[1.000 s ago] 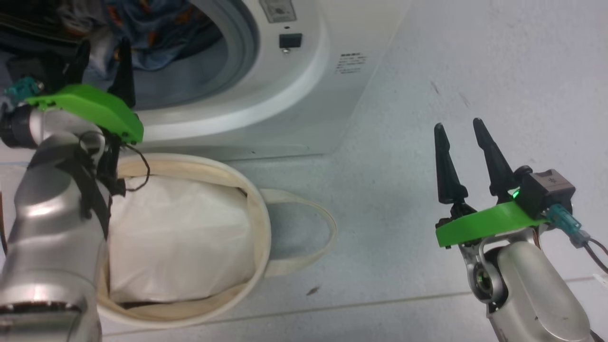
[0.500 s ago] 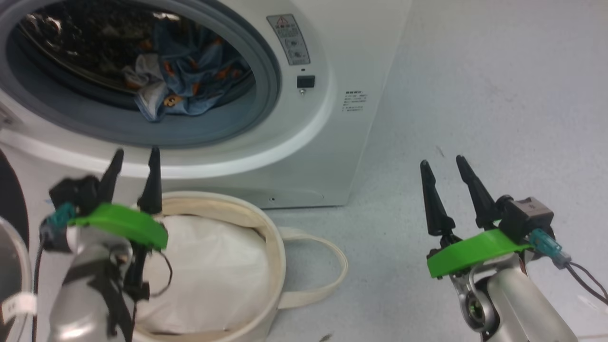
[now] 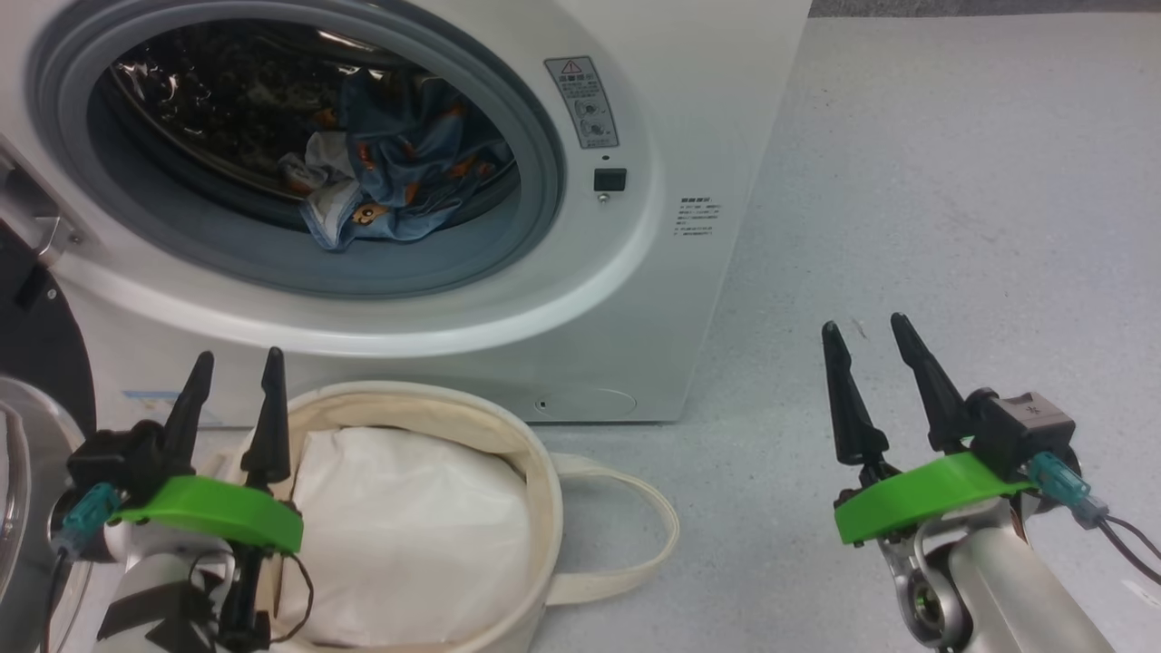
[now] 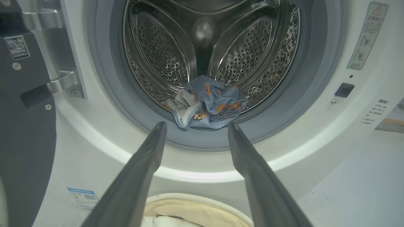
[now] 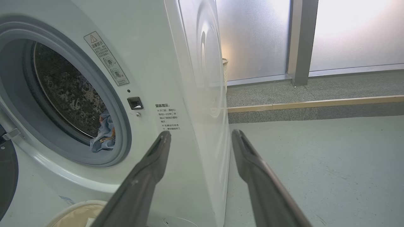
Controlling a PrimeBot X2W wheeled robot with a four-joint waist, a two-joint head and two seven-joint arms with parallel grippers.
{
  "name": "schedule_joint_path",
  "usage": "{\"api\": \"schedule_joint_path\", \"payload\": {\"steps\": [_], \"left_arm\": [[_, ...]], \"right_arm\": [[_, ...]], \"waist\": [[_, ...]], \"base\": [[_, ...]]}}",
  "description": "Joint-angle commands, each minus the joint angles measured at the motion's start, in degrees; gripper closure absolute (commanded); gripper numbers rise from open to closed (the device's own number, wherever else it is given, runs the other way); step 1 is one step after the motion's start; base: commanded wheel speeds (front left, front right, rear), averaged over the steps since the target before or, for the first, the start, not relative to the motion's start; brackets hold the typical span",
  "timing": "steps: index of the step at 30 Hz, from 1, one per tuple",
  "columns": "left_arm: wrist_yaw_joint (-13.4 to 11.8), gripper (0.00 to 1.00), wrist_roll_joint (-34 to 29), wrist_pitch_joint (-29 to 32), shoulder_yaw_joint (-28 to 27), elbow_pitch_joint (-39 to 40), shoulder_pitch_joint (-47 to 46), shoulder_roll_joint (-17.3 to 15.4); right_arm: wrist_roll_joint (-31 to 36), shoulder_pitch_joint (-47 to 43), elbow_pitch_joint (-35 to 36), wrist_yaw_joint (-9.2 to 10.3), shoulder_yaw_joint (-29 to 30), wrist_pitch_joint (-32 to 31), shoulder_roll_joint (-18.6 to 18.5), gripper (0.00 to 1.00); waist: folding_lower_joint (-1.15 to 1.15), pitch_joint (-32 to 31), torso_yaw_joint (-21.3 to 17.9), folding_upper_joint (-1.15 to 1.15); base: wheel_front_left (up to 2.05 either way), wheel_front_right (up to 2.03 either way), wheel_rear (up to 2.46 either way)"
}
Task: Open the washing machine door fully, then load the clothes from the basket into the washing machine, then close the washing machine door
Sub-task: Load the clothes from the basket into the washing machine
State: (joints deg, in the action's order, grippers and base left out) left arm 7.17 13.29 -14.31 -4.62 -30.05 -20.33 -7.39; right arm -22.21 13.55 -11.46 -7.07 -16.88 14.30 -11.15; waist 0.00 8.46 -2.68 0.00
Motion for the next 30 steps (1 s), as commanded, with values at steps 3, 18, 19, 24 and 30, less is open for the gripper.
{"api": "schedule_joint_path", "payload": {"steps": [3, 18, 19, 24, 30], "left_arm": [[0.31, 0.00, -0.33, -0.69, -2.52, 2.16, -1.14, -1.18], [0.32, 0.00, 0.65, -0.69, -1.61, -1.91, -5.55, -0.47], [0.32, 0.00, 0.79, -0.69, -1.01, -3.10, -6.85, -0.36], [0.32, 0.00, 2.13, -0.69, 1.50, -11.90, -15.21, -0.31], [0.32, 0.00, 5.33, -0.69, 5.06, -23.27, -25.71, -2.79]], "right_arm": [[-0.10, -0.08, 2.05, -0.42, -0.84, 0.70, -0.35, 0.00], [0.12, 1.13, 2.40, -0.42, -1.98, 0.70, 0.44, 0.00], [0.20, 1.34, 2.47, -0.42, -2.02, 0.70, 0.47, 0.00], [0.85, 2.76, 3.25, -0.42, -1.92, 0.70, 0.58, 0.00], [1.88, 4.19, 4.56, -0.42, -0.93, 0.70, 0.89, 0.00]], "waist": [[0.00, 0.05, -0.01, 0.00], [0.00, 3.74, -1.88, 0.00], [0.00, 4.46, -2.07, 0.00], [0.00, 8.54, -3.52, 0.00], [0.00, 13.53, -5.83, 0.00]], "base": [[0.00, 0.00, 0.00], [0.00, 0.00, 0.00], [0.00, 0.00, 0.00], [0.00, 0.00, 0.00], [0.00, 0.00, 0.00]]}}
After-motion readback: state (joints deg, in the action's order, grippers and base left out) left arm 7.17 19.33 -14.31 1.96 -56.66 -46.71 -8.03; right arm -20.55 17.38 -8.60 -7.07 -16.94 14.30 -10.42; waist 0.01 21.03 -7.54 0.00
